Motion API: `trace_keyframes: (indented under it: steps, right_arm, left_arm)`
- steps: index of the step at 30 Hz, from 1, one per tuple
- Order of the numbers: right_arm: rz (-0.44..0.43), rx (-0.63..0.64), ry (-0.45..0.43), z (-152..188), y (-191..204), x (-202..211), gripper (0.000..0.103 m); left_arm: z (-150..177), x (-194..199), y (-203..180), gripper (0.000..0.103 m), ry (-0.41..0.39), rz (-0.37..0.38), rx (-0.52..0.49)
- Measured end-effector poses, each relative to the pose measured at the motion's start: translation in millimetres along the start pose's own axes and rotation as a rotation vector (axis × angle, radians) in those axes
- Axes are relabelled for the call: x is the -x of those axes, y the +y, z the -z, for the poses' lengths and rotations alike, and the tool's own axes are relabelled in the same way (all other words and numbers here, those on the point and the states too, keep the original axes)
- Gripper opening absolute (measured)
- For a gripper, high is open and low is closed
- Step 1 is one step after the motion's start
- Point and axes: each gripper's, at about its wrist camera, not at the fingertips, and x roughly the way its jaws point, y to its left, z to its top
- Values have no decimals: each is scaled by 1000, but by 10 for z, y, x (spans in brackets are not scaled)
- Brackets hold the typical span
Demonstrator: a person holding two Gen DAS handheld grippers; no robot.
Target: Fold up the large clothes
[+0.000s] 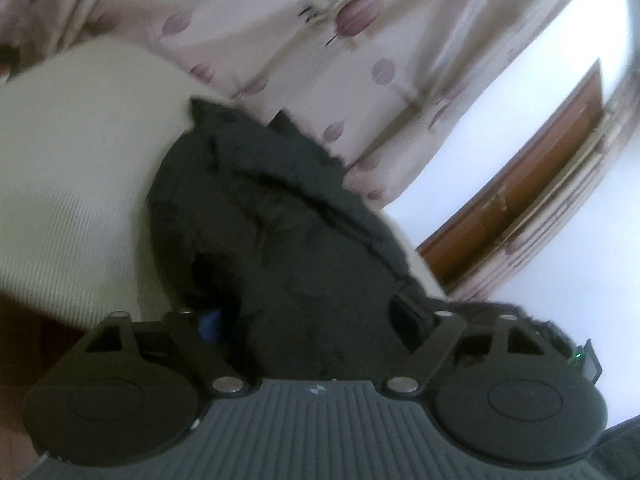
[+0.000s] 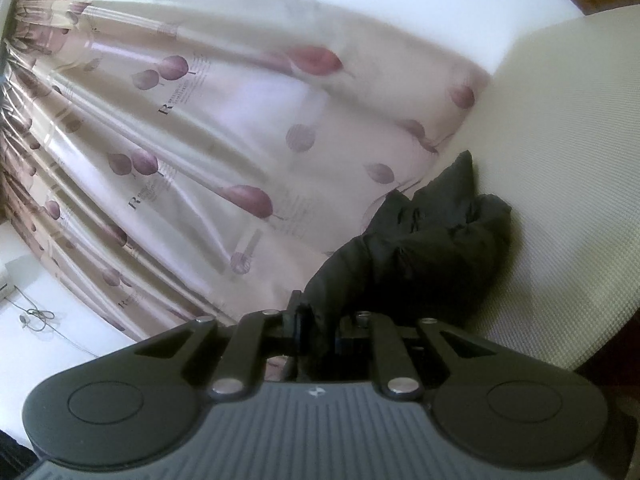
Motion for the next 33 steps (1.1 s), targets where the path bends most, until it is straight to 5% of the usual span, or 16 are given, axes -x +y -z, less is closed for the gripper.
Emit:
trace_keyframes:
  steps: [3,5,6,7,11,18,33]
  right_arm:
    - [1,1,3,4,-2,-1,14]
    - [3,-2,4,25,-2,1,14]
    - [5,-4,5,35,-2,3,14]
    - [8,-3,5,46,0,6,14]
    - [15,-3,3,82,-2,18,14]
    - [0,22,1,24,62,-38,14]
    - [-9,57,-16,-631,168,-663,14]
  left_arm:
    - [95,-96,125,72,48,-36,22]
    - [146,-150,194,45,74,-71,17]
    - [166,-173,216,18,84,-114,2]
    - [179,-190,233,13,96,-146,-12]
    - [158,-119,157,11,42,-140,-44]
    - [-197,171,-112,10,-181,-37,-47]
    - [-1061,-325,-396,10,-326,-41,50]
